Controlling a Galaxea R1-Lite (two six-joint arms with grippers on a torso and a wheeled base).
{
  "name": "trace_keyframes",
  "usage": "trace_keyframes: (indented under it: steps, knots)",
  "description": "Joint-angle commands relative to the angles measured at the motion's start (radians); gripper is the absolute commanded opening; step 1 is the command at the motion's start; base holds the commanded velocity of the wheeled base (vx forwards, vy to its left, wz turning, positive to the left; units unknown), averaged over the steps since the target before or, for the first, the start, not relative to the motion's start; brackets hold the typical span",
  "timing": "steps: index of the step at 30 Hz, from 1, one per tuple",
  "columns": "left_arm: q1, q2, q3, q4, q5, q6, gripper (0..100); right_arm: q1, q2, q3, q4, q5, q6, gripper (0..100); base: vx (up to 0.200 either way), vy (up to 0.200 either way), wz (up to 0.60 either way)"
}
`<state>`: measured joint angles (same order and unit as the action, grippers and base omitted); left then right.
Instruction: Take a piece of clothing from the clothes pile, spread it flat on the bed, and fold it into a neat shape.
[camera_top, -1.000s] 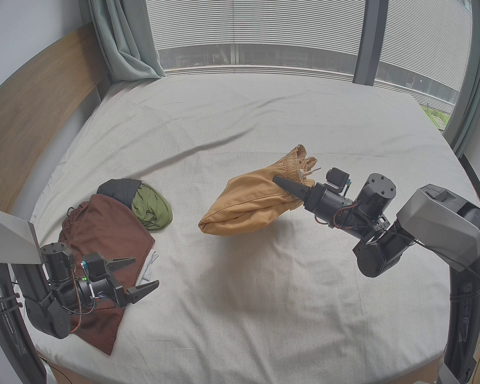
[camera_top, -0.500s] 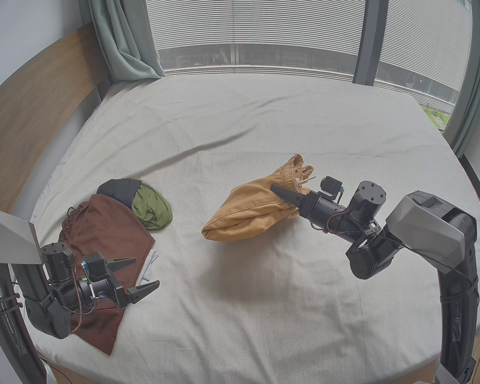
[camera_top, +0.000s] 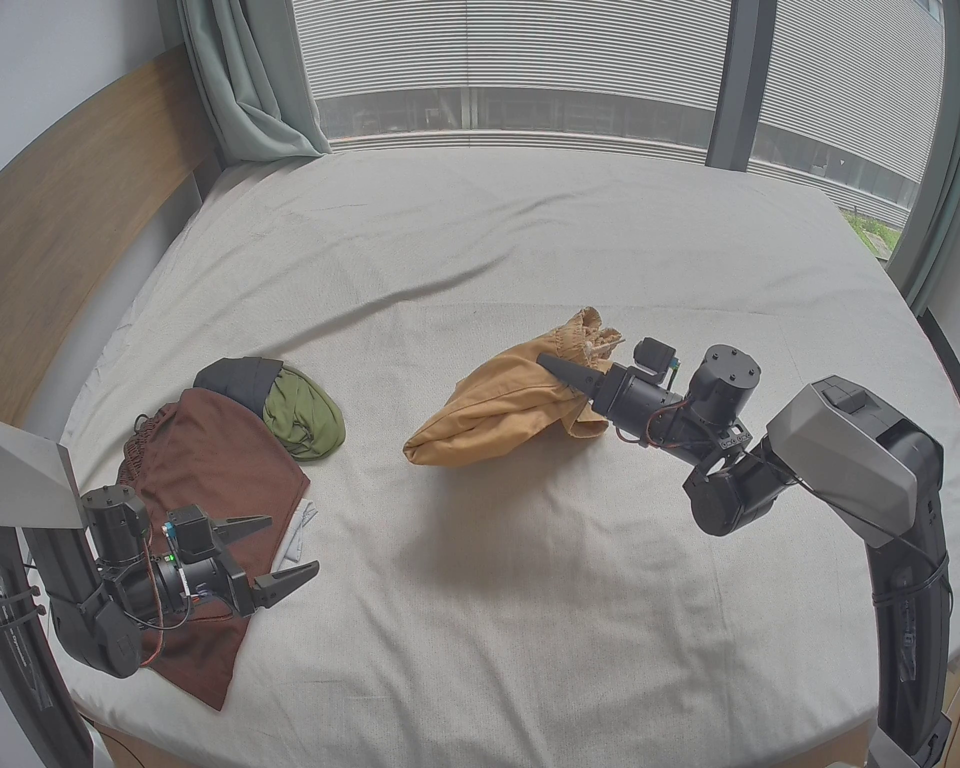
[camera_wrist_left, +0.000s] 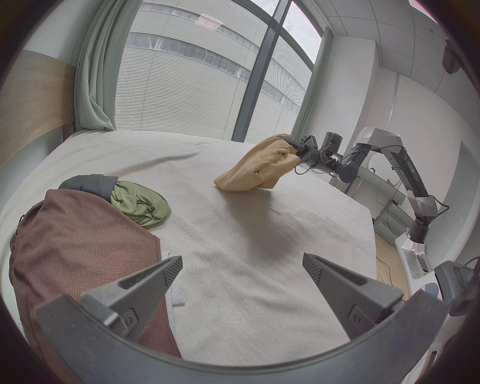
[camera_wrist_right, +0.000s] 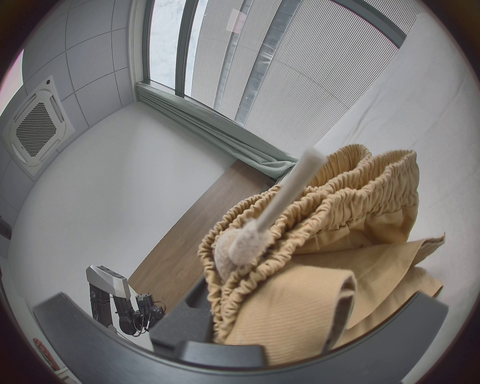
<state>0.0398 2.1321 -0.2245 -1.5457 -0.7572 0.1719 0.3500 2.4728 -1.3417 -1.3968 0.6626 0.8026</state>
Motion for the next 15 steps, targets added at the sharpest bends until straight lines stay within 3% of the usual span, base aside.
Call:
trace_keyframes:
  steps: [1,15]
  knots:
    - [0.000,0.002,0.001,-0.001,-0.001,0.000,100,-0.006,0.006,-0.134,0.075,0.000,0.001,0,0.000,0.000,0.00]
    - [-0.024,0.003,0.017,-0.001,-0.001,0.000,100,-0.031,0.147,-0.442,0.214,0.000,0.047,0,0.000,0.000,0.00]
